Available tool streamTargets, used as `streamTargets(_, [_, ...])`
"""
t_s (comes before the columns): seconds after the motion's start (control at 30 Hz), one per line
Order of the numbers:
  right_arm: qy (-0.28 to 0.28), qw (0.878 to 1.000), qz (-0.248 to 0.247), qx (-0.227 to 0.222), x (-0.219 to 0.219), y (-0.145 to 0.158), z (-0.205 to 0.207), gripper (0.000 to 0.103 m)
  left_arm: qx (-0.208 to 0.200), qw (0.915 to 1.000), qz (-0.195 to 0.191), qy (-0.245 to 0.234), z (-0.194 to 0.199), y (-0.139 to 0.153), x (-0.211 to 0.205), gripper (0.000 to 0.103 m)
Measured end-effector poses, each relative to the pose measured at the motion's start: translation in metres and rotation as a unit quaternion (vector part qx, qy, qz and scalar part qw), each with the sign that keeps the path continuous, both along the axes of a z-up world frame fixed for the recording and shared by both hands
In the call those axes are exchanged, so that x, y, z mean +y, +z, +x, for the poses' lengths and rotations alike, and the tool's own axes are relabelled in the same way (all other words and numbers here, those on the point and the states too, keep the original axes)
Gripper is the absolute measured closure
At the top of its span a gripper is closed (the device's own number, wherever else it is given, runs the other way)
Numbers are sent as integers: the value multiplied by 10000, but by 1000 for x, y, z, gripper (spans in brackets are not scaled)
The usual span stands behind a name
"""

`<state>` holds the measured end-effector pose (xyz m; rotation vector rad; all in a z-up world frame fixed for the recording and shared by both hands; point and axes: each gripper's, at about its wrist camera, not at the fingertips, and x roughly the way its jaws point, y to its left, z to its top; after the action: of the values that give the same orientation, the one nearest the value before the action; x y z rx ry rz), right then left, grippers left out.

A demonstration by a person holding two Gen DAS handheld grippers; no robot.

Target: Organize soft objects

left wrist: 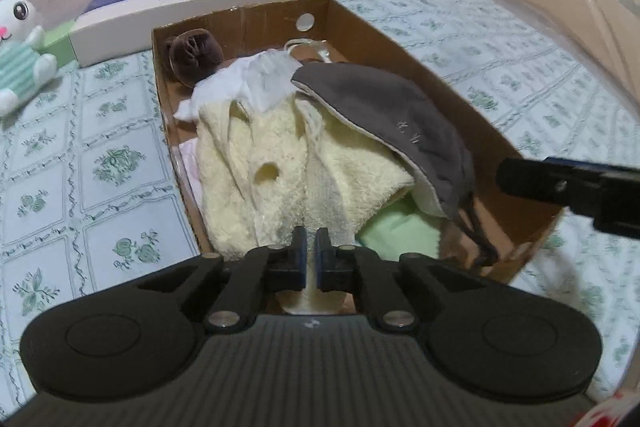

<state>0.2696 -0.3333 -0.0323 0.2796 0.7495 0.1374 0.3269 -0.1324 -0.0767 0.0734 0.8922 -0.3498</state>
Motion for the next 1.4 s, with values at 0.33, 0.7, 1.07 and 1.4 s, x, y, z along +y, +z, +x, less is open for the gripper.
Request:
streamTargets(0.33, [316,9993,-165,-76,11,8,-8,35,-189,9998,-105,22,-21,23,8,92])
streamTargets(0.7, [570,9979,-249,-151,20,21,-37,35,-531,9980,-200,273,-73,72,40,70])
streamTargets(1.07, [544,9984,-36,-140,26,40,-72,35,-543,9975,-83,443,-129,96,58,67])
streamTargets(1.4, [687,9973,-143,-201,40,58,-111,35,-614,9961,-132,624,-177,117,77,67])
